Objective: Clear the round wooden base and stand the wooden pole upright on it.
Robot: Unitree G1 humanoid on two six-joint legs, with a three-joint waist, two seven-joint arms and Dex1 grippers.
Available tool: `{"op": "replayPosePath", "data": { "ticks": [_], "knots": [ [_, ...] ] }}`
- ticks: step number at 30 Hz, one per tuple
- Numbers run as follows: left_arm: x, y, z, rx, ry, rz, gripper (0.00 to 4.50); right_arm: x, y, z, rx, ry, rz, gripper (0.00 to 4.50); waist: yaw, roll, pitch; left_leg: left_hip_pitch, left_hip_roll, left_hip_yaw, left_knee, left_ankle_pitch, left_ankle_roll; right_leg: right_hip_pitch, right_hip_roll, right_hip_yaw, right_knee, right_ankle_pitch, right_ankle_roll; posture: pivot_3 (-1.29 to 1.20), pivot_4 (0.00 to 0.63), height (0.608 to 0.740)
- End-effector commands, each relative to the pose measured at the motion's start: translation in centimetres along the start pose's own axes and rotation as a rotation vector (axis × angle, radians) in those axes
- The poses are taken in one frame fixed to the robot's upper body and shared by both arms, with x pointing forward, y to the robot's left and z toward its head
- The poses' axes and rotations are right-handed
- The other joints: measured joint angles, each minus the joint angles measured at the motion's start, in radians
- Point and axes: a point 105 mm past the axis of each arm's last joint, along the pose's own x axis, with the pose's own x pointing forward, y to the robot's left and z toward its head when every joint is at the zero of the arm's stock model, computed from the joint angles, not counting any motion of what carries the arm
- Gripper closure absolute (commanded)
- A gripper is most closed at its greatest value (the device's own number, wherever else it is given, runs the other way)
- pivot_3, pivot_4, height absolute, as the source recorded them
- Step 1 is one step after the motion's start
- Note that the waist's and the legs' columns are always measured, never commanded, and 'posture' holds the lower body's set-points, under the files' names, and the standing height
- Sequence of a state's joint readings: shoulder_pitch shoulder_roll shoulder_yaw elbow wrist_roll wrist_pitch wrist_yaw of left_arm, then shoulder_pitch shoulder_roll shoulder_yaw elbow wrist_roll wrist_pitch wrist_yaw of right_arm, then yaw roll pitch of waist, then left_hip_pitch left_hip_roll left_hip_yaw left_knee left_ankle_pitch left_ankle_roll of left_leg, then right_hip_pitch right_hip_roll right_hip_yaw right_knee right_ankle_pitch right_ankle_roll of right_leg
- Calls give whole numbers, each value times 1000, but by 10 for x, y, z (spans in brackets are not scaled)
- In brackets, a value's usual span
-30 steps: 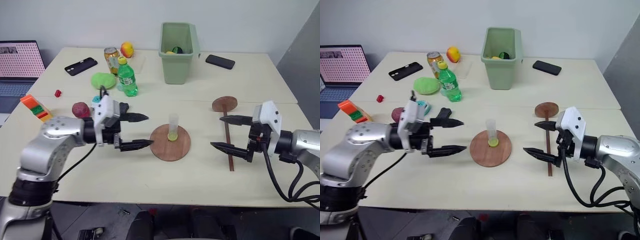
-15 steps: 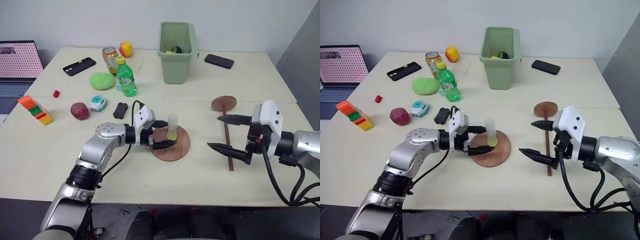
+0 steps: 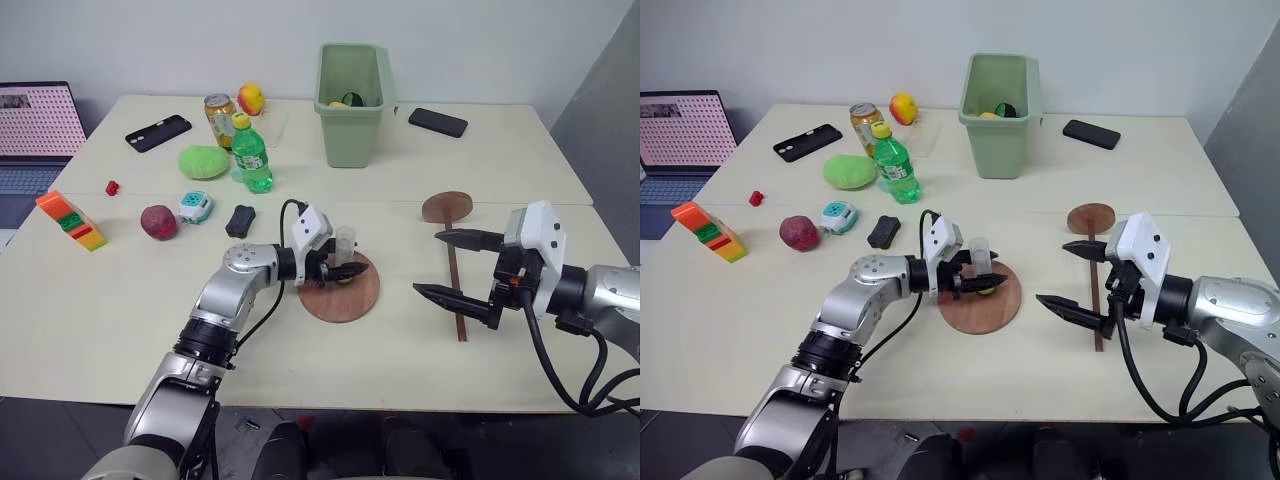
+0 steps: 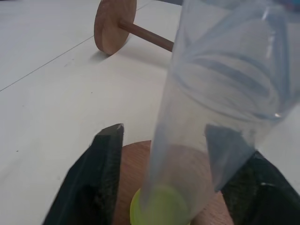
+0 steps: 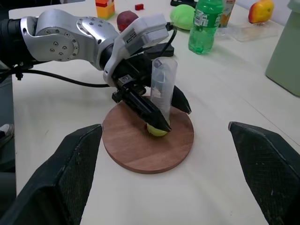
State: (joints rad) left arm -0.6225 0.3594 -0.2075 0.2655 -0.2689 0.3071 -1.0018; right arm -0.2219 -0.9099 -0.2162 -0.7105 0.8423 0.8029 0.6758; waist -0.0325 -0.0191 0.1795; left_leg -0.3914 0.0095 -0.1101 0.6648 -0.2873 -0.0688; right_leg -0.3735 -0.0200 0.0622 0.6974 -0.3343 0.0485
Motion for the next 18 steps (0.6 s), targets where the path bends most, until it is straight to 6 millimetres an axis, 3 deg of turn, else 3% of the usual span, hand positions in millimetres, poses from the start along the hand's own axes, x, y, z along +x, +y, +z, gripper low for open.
{"op": "replayPosePath", "data": {
  "ticks": [1, 4, 12, 16, 18],
  "knots": [
    [-3, -3, 13, 55, -46, -11, 2796, -3, -1, 10, -44, -26, -12, 0, 1, 0, 0, 0, 0, 0, 0, 0, 0, 0, 0, 0, 0, 0, 0, 0, 150, 740],
    [-5, -4, 15, 59, -53, -11, 3243, -1, -2, 12, -44, -34, -13, 0, 1, 0, 0, 0, 0, 0, 0, 0, 0, 0, 0, 0, 0, 0, 0, 0, 150, 740],
    [-15, 0, 29, 78, -99, 24, 3286, 5, -3, 12, -41, -51, 1, 0, 1, 0, 0, 0, 0, 0, 0, 0, 0, 0, 0, 0, 0, 0, 0, 0, 150, 740],
    [-28, 14, 55, 135, -160, 119, 3286, 7, -3, 13, -39, -58, 7, 0, 1, 0, 0, 0, 0, -1, 0, 0, 0, 0, 0, 0, 0, 0, 0, 0, 150, 740],
    [-49, 34, 73, 182, -159, 237, 3286, 8, -1, 12, -32, -62, 14, 0, 1, 0, 0, 0, 0, -1, 0, 0, 0, 0, 0, 0, 0, 0, 0, 0, 150, 740]
  ]
}}
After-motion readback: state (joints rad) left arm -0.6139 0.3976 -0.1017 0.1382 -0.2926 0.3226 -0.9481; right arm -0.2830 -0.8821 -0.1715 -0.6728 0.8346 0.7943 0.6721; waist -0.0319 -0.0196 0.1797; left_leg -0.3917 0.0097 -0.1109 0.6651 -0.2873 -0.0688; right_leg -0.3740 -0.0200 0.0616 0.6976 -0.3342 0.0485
